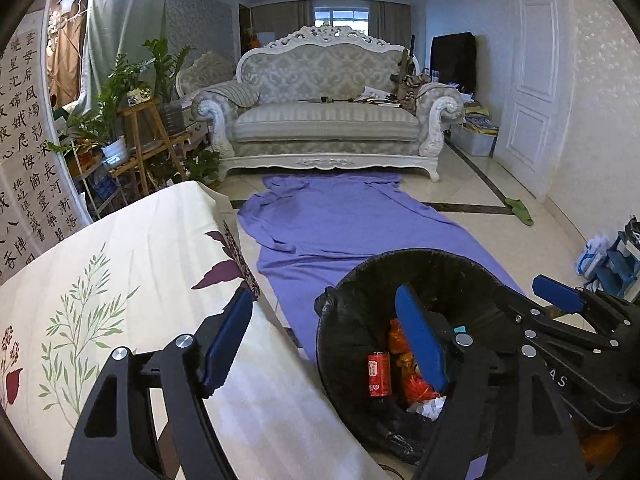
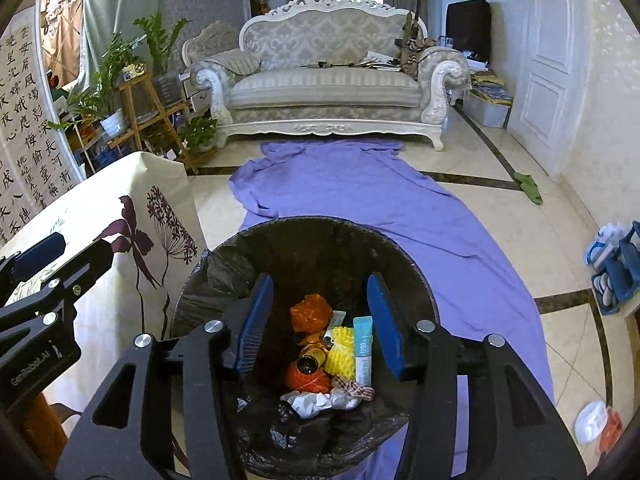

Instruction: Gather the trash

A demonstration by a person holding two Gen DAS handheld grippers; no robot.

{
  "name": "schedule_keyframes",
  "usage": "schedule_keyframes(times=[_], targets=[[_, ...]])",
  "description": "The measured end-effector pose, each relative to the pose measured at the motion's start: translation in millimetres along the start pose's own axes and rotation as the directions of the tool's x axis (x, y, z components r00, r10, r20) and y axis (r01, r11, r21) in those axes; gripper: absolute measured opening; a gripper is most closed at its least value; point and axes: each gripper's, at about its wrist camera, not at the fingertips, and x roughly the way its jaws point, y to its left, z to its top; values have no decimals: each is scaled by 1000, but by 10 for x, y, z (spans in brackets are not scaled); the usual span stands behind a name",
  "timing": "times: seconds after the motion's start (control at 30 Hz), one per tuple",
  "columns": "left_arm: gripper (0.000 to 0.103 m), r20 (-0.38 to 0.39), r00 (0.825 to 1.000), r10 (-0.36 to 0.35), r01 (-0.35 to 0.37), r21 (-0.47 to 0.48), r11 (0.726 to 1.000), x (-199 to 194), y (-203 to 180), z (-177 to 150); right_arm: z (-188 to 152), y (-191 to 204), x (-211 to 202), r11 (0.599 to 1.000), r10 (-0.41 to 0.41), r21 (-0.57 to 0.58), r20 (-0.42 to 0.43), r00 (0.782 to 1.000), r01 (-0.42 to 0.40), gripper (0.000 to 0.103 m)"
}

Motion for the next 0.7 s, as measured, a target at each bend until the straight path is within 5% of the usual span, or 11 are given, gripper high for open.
schedule_keyframes(times=[0.7], targets=[[76, 21, 1000, 11, -11, -34, 999, -296, 57, -84, -61, -39, -329, 1000, -21, 8, 46, 999, 21, 57]])
